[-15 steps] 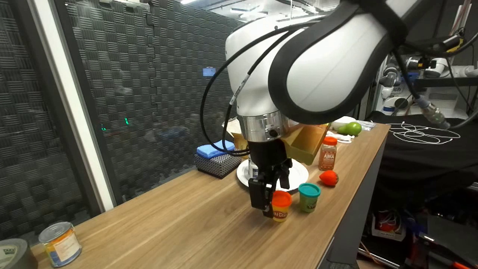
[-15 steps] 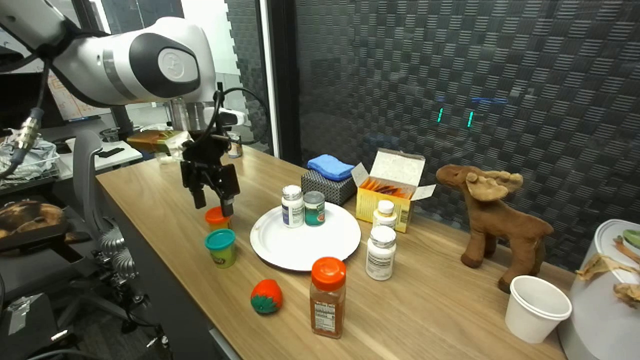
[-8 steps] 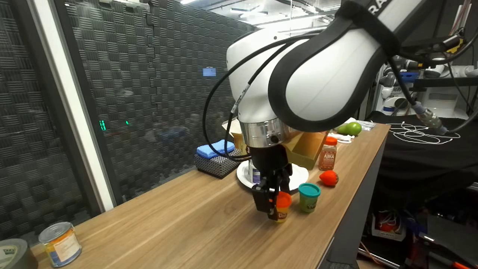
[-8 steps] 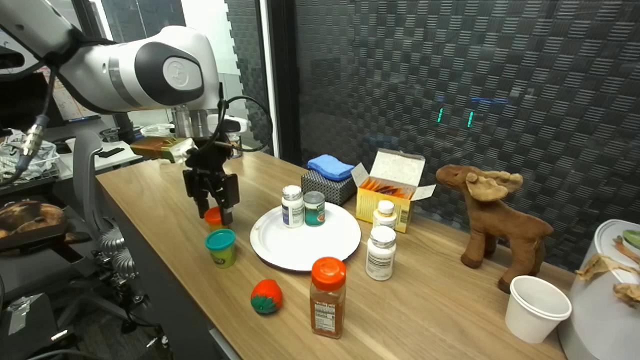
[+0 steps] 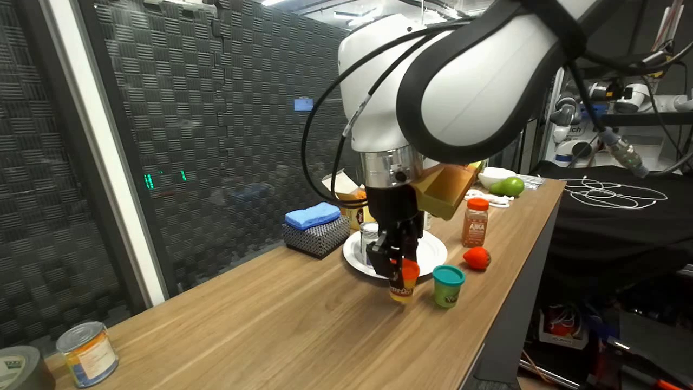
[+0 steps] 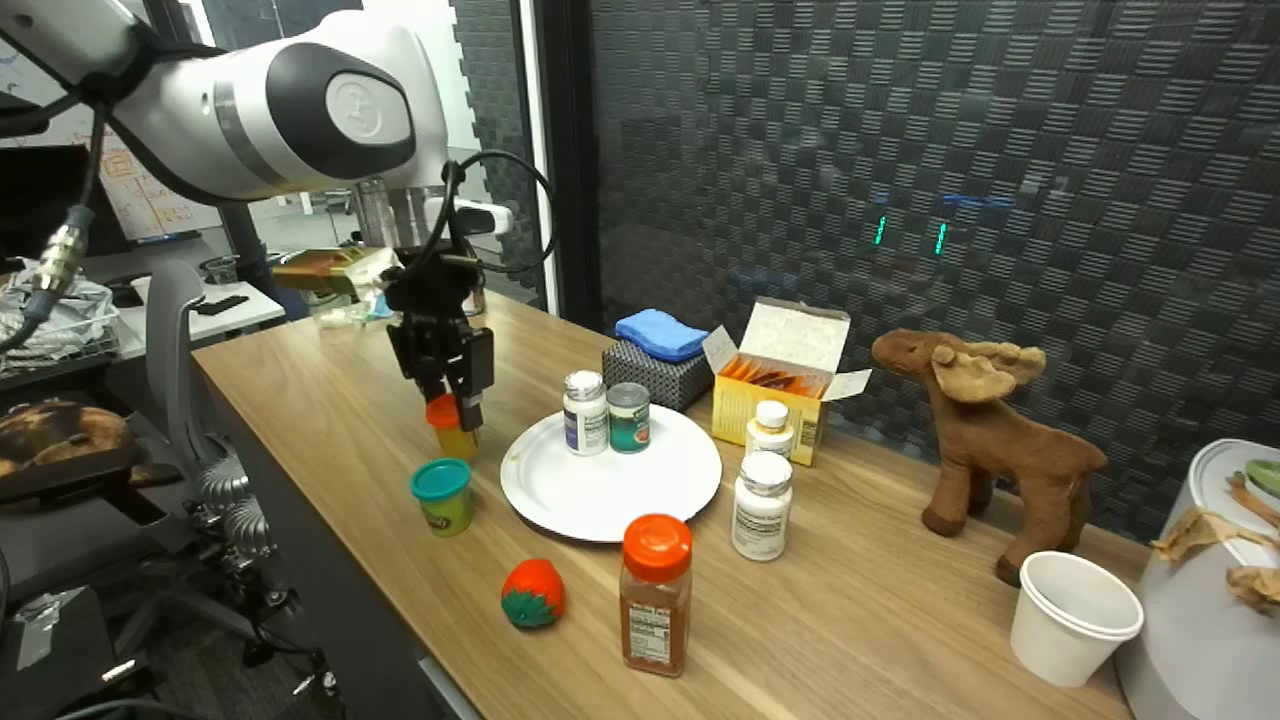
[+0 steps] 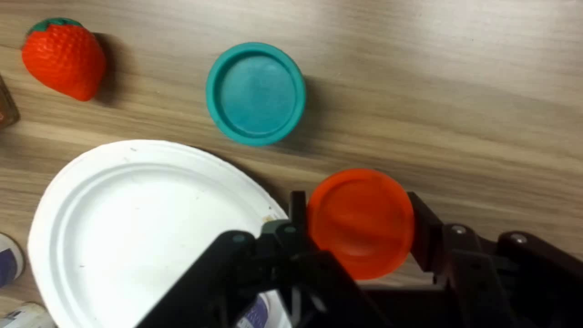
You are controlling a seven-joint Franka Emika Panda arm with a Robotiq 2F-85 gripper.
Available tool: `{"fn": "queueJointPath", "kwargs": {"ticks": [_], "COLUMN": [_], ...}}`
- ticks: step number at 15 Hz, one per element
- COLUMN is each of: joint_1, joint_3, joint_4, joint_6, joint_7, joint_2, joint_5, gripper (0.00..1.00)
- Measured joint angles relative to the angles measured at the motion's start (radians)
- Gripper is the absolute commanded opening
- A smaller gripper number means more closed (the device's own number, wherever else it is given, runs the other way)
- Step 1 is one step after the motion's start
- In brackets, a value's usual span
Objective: Pick up all the objects surrounding the white plate and arrange them on the plate
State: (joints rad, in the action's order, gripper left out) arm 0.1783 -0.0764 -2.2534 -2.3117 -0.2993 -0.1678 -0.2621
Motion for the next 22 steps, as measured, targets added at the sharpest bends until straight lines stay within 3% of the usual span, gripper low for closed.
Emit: {"fn": "queueJointPath", "kwargs": {"ticks": [7, 22], "joint_1": [-0.047, -0.053], "joint_3": [0.030, 0.081], "joint_4": [0.008, 0.178], "joint_6": [0.000, 0.002], "joint_7": [-0.065, -0.150], "joint_2": [0.073, -0.152], "joint_5": [0.002, -0.024], "gripper": [0.28, 0.28]}}
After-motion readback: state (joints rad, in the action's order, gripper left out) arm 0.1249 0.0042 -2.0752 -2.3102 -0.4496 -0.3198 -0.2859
